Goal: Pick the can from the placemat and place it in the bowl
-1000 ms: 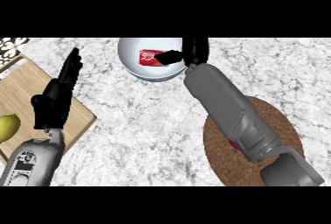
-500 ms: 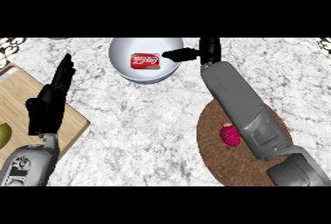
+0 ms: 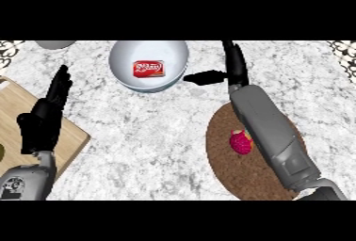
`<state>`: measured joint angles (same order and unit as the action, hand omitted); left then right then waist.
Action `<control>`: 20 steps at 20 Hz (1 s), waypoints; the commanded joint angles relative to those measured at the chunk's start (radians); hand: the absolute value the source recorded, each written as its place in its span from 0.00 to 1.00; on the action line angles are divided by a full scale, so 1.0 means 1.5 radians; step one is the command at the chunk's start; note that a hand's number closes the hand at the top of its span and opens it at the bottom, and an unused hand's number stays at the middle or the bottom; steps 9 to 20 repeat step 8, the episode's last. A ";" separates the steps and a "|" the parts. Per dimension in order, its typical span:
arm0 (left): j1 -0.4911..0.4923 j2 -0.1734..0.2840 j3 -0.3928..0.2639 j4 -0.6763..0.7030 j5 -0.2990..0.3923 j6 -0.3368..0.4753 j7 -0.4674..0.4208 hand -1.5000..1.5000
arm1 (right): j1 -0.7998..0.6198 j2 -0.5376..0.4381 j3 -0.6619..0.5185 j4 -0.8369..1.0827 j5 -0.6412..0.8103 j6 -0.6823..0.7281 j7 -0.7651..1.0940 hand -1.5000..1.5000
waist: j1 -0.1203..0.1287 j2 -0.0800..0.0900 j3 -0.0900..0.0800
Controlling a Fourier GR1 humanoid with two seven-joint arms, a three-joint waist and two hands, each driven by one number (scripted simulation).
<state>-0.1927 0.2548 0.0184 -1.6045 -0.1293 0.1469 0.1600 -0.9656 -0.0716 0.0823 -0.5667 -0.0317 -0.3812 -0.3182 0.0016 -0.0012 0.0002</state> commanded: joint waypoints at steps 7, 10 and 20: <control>-0.039 -0.009 0.021 0.001 -0.004 -0.020 0.029 0.50 | 0.142 -0.008 0.027 -0.206 0.033 0.046 0.050 0.00 | -0.002 0.000 0.000; -0.022 0.001 0.036 0.006 -0.002 -0.021 0.009 0.50 | 0.187 -0.005 0.033 -0.209 0.032 0.052 0.010 0.00 | -0.002 0.000 0.000; -0.022 0.001 0.036 0.006 -0.002 -0.021 0.009 0.50 | 0.187 -0.005 0.033 -0.209 0.032 0.052 0.010 0.00 | -0.002 0.000 0.000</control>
